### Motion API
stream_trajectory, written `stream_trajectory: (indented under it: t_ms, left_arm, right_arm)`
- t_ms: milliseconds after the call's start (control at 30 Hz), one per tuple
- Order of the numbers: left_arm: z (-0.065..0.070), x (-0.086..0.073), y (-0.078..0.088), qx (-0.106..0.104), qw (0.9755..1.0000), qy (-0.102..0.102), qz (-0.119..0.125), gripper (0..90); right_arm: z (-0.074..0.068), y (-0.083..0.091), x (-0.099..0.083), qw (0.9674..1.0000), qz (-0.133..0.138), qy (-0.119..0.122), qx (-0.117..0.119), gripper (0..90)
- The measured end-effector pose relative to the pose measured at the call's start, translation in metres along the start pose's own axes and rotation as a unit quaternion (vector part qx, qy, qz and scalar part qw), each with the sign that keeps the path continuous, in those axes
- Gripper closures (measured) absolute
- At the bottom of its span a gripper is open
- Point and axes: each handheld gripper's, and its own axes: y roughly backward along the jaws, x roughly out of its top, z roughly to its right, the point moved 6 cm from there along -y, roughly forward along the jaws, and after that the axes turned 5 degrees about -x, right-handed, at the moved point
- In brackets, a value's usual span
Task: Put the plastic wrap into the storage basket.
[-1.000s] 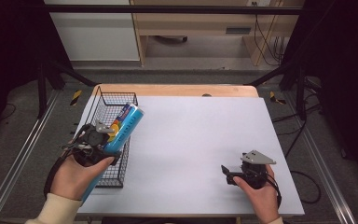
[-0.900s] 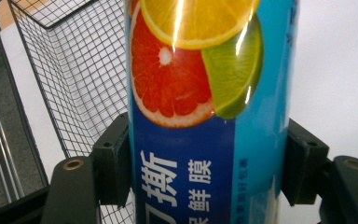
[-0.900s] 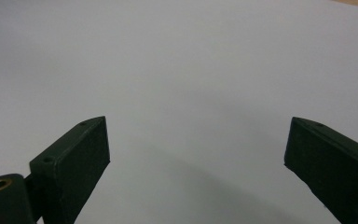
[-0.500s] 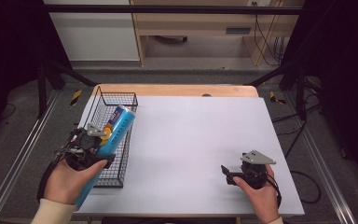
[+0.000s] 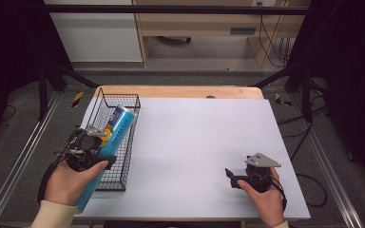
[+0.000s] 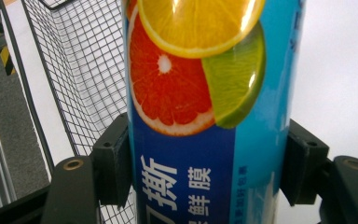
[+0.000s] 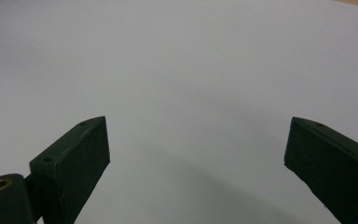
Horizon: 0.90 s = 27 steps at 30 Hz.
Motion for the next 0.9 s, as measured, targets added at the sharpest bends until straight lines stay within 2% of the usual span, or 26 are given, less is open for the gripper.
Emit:
stream_trajectory:
  t_ms: [433,567,900]
  left_arm:
    - [-0.024,0.001,-0.017,-0.001,0.999,0.043,-0.008,32.0]
    - [-0.031,0.002,-0.022,-0.005,0.9983,0.057,-0.003,32.0]
    - [-0.035,0.005,-0.039,-0.002,0.9978,0.064,-0.015,32.0]
  right_arm:
    - [-0.001,0.0,0.0,1.0,0.001,0.003,0.003,6.9]
    - [-0.002,-0.001,0.0,1.0,-0.001,0.005,0.005,6.9]
    - [-0.002,-0.001,0.0,0.9999,-0.002,0.01,0.005,7.0]
